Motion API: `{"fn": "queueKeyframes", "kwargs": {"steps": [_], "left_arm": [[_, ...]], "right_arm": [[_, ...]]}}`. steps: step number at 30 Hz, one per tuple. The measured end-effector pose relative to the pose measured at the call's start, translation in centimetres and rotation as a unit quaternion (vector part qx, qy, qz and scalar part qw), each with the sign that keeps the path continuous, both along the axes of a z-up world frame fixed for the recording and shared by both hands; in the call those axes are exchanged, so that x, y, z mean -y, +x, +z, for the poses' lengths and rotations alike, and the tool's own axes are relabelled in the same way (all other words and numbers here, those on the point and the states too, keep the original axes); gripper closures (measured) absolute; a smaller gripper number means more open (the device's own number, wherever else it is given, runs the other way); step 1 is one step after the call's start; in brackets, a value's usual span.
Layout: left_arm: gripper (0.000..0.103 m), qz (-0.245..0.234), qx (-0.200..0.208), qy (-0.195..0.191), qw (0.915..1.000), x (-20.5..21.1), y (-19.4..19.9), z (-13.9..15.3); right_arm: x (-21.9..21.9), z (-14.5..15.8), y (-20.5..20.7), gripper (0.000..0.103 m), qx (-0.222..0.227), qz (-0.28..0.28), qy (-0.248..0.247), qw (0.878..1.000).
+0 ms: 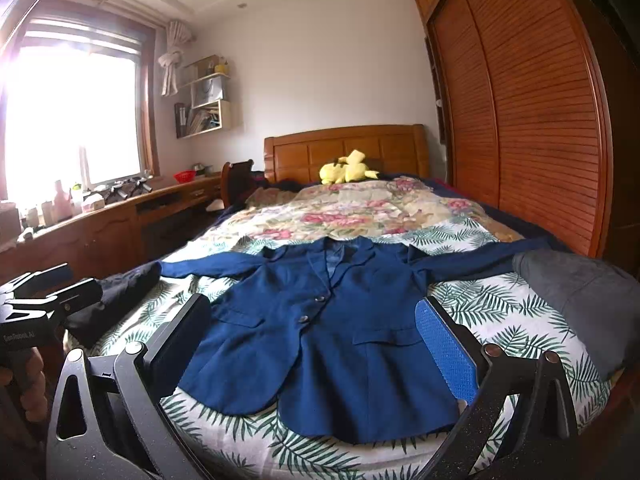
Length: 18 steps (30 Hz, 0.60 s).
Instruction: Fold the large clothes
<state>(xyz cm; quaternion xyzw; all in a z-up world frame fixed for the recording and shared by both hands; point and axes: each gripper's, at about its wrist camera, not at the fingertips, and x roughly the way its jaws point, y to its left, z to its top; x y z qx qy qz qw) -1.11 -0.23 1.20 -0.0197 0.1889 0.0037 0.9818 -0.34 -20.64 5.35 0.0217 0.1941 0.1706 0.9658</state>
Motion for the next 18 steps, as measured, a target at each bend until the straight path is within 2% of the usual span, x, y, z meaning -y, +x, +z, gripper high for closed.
{"fn": "queueKeyframes", "kwargs": {"steps": [18], "left_arm": [[0.000, 0.002, 0.005, 0.001, 1.0000, 0.29, -0.26, 0.27]], "right_arm": [[0.11, -0.17, 0.01, 0.000, 0.001, -0.001, 0.000, 1.000]]}}
